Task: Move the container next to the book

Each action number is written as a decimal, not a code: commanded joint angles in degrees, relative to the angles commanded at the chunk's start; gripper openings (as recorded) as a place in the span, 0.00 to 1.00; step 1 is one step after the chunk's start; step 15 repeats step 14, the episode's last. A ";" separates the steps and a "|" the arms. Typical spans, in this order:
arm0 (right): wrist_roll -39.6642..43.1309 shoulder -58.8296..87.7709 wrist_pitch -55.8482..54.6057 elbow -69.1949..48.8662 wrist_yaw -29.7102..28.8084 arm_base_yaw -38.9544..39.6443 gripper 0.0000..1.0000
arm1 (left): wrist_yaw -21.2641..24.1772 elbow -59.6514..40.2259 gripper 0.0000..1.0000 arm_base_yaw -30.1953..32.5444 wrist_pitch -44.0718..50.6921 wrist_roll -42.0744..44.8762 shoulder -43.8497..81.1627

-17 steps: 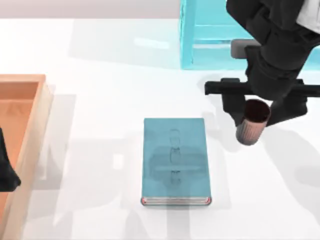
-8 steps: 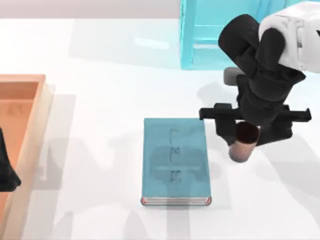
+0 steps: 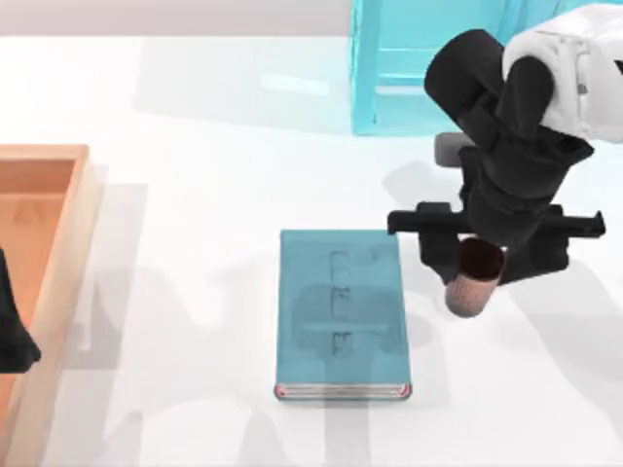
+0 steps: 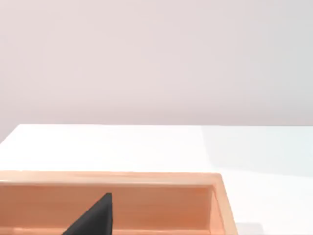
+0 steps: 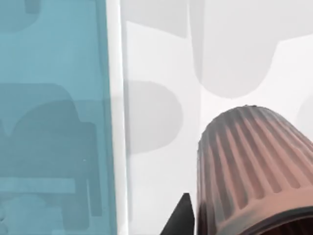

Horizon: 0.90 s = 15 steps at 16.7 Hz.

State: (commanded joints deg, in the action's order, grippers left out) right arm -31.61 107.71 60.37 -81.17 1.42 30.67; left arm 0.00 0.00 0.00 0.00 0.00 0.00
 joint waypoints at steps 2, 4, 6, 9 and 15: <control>0.00 0.00 0.00 0.00 0.00 0.00 0.53 | 0.00 0.00 1.00 0.00 0.00 0.00 0.00; 0.00 0.00 0.00 0.00 0.00 0.00 0.68 | 0.00 0.00 1.00 0.00 0.00 0.00 0.00; 0.00 0.00 0.00 0.00 0.00 0.00 0.83 | 0.00 0.00 1.00 0.00 0.00 0.00 0.00; 0.00 0.00 0.00 0.00 0.00 0.00 1.00 | 0.00 0.00 1.00 0.00 0.00 0.00 0.00; 0.00 0.00 0.00 0.00 0.00 0.00 1.00 | 0.00 0.00 1.00 0.00 0.00 0.00 0.00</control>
